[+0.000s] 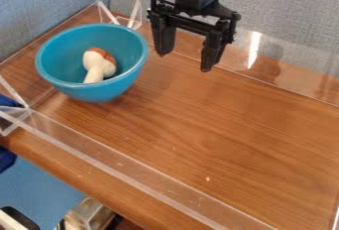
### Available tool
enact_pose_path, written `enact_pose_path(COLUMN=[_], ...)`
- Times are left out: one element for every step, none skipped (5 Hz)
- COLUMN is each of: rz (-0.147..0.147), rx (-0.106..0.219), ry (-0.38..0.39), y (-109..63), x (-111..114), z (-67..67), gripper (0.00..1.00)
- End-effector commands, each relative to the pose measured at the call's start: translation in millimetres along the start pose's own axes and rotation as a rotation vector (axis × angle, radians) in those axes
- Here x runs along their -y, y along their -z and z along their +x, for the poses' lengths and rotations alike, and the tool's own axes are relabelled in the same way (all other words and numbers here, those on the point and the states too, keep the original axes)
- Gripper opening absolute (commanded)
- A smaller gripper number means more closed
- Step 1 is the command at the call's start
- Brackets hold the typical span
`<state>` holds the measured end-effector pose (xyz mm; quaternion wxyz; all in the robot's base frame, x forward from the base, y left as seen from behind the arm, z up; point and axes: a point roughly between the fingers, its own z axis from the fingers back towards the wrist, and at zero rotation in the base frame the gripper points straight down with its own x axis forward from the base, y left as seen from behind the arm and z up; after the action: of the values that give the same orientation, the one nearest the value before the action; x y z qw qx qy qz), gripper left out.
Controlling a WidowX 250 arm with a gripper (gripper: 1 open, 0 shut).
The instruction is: Remove the mushroom from inside the blue bowl and put it on the table
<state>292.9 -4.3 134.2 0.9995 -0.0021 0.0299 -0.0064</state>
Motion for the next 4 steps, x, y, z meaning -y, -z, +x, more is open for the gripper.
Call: enact_pose_path(rz=[0.001,-0.001,0.0,-0.002], rx=[-0.014,-0.016,-0.004,0.015], ry=[0.033,-0.034,-0.137,-0.232], y=[5.6,8.6,3.6,-1.8], x=[0,-24,-60,-95], z=[1.8,5.8,2.4,-1.9], gripper=[1.0,1.0,1.0,1.0])
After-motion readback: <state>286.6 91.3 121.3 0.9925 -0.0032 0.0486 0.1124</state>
